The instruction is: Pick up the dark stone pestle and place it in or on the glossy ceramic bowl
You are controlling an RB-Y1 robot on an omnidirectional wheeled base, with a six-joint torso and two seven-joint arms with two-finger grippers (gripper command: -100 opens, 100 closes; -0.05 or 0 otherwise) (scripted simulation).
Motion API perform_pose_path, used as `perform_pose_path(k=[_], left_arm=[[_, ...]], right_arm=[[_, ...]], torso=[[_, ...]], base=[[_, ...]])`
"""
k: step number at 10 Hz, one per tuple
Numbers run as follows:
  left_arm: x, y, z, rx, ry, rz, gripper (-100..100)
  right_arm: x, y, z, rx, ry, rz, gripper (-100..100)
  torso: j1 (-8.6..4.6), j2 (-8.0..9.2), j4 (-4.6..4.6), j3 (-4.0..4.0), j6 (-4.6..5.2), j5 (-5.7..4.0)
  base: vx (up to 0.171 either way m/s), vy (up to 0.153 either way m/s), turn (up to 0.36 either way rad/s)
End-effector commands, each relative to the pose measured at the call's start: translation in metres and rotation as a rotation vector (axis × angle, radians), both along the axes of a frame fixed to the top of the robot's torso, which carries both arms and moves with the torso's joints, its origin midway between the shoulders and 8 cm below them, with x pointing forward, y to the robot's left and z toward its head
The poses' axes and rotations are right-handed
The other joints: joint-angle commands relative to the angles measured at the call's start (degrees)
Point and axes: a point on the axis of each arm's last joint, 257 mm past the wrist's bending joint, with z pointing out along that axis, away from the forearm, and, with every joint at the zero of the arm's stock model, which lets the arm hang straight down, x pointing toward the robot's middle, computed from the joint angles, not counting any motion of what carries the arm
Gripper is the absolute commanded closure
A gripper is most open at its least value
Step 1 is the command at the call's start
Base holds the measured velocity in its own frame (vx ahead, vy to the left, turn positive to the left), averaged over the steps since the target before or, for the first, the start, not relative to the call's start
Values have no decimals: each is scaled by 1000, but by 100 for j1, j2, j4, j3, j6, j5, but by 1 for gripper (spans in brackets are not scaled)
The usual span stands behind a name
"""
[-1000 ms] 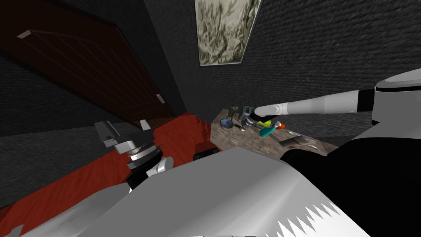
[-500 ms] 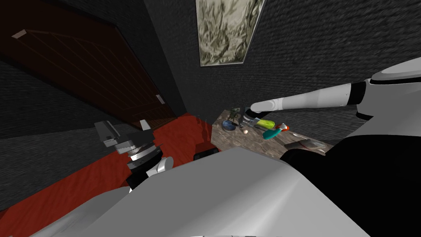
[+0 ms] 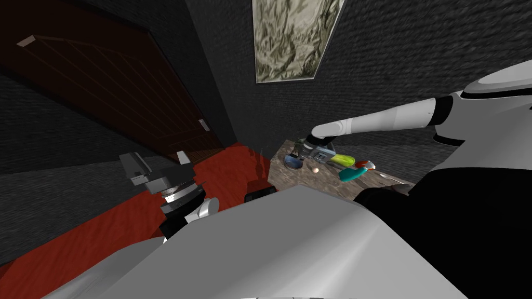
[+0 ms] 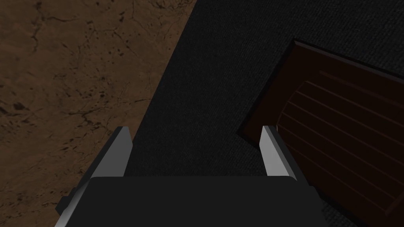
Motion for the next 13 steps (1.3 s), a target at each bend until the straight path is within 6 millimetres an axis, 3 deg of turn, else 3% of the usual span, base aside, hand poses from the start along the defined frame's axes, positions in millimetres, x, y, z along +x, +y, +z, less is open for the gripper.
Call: perform_pose_path(k=[1, 3, 4, 8, 9, 10, 13], left_arm=[[0, 0, 0, 0, 0, 0, 0], [0, 0, 0, 0, 0, 0, 0], [0, 0, 0, 0, 0, 0, 0], [0, 0, 0, 0, 0, 0, 0], [0, 0, 0, 0, 0, 0, 0], [0, 0, 0, 0, 0, 0, 0], [0, 0, 0, 0, 0, 0, 0]], right_arm=[[-2, 8, 4, 0, 18, -3, 100], [0, 10, 6, 0, 19, 0, 100], [-1, 11, 7, 0, 22, -1, -100], [-1, 11, 7, 0, 21, -1, -100], [-1, 11, 7, 0, 21, -1, 0], [5, 16, 19, -4, 22, 6, -100], [12, 25, 38, -12, 23, 17, -100]], torso=[[0, 0, 0, 0, 0, 0], [-5, 5, 2, 3, 3, 0], [-10, 16, 4, 9, 8, -2], [-16, 31, 8, 18, 9, -4], [-16, 31, 8, 19, 9, -4], [-16, 31, 8, 19, 9, -4], [-13, 35, 10, 22, 9, -2]], base=[[57, 8, 44], [36, 7, 17], [0, 0, 0], [0, 0, 0], [0, 0, 0], [-6, 0, -56], [-8, 2, -38]])
